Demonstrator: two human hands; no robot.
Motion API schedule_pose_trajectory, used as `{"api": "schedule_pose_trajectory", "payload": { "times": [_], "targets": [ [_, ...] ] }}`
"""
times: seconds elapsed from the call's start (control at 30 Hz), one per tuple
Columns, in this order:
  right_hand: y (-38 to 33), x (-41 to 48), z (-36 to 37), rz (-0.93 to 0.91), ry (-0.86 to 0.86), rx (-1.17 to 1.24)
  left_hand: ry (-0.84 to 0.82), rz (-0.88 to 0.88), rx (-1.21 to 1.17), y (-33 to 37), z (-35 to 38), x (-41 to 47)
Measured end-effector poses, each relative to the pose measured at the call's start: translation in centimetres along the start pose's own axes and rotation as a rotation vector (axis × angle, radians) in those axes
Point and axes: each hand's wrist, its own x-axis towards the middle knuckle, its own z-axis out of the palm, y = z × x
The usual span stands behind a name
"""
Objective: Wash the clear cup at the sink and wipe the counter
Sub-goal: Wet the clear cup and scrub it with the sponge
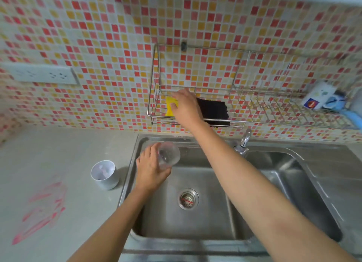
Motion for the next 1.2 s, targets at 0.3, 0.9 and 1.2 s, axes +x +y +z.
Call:
{"api": "schedule_pose_trajectory", "payload": {
  "times": [0.3, 0.9, 1.2],
  "targets": [
    [1.3, 5.6, 4.1, 0.199, -0.240, -0.145, 0.032, -0.004, 0.034, -1.6, -2.2, 2.8],
    [6.5, -12.2, 1.8, -0.389, 0.048, 0.058, -0.126, 0.211, 0.046, 0.1, -1.9, 5.3],
    [6.5, -15.7, 2.2, -0.194, 0.078, 0.116, -0.135, 0.257, 0.147, 2.5, 0.3, 5.2]
  ]
}}
